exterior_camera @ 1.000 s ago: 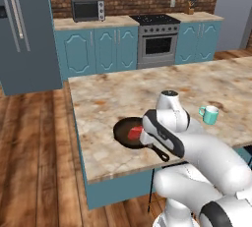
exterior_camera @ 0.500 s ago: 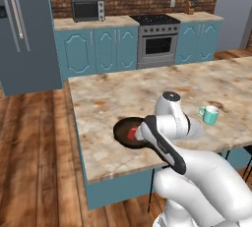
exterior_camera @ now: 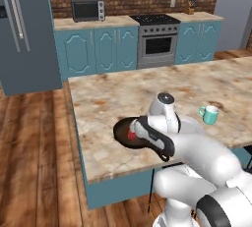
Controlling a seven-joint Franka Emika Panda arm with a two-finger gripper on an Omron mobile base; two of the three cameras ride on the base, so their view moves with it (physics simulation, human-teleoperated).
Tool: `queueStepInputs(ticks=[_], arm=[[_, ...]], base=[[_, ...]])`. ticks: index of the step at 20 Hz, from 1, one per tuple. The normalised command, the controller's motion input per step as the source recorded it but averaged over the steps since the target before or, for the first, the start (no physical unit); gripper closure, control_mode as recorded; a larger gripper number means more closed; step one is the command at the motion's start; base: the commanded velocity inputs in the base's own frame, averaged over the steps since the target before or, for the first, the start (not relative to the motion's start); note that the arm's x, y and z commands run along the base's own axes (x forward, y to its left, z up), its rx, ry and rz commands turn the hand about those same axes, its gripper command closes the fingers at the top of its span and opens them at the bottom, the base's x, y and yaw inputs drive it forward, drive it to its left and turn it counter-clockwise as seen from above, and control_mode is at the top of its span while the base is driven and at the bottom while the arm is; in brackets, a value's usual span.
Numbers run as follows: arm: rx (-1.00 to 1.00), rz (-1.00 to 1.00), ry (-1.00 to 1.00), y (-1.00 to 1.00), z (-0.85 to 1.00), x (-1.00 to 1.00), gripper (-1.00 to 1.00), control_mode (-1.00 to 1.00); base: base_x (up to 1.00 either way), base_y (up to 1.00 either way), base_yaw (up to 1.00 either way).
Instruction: Pick up the pan with the steak in it and place it on the dining table. Then place the steak on the plate.
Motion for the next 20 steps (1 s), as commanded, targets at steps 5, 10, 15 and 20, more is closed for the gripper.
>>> queueStepInputs(ticks=[5, 10, 15, 20], arm=[[0.01, -0.02, 0.06, 0.01, 0.16, 0.48, -1.0, -1.0], [0.0, -0.01, 0.0, 0.01, 0.0, 0.03, -1.0, -1.0], [0.0, 0.0, 0.0, 0.0, -0.02, 0.01, -1.0, -1.0], [-0.01, 0.0, 0.08, 0.02, -0.31, 0.11, -1.0, -1.0]], base=[[0.0, 0.0, 0.0], [0.0, 0.0, 0.0], [0.0, 0.0, 0.0], [0.0, 0.0, 0.0]])
